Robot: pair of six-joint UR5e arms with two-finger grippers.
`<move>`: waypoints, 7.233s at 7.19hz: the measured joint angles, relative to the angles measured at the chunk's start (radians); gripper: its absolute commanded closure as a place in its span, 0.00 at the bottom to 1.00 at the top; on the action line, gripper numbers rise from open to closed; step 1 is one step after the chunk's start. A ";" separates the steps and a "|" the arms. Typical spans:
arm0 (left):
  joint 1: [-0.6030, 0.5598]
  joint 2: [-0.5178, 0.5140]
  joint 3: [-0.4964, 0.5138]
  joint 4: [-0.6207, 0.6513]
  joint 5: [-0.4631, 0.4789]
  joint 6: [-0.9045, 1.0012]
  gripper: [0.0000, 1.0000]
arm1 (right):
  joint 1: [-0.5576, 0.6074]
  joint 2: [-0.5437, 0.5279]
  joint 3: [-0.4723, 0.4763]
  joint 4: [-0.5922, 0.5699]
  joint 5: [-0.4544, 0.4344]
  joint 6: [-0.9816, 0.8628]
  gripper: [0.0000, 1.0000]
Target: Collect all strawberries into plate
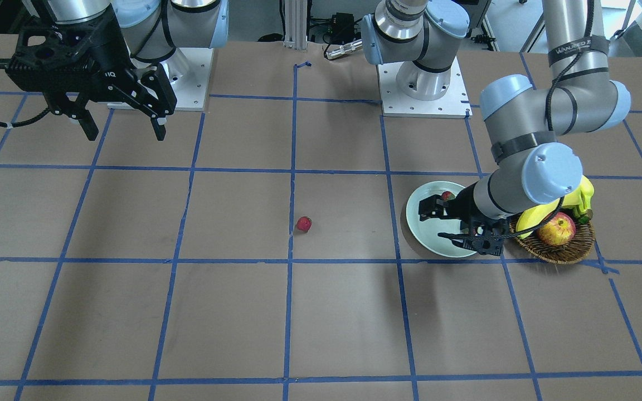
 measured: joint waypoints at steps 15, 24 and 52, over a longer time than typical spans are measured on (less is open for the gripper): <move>-0.447 -0.161 -0.031 0.395 -0.138 -0.156 0.22 | 0.002 0.004 -0.002 -0.001 0.006 0.001 0.00; -0.439 -0.120 0.011 0.354 -0.108 -0.144 1.00 | 0.002 0.006 -0.002 -0.003 0.014 0.002 0.00; -0.094 0.300 0.374 -0.401 0.057 -0.312 0.00 | 0.001 0.000 -0.002 0.003 0.011 -0.002 0.00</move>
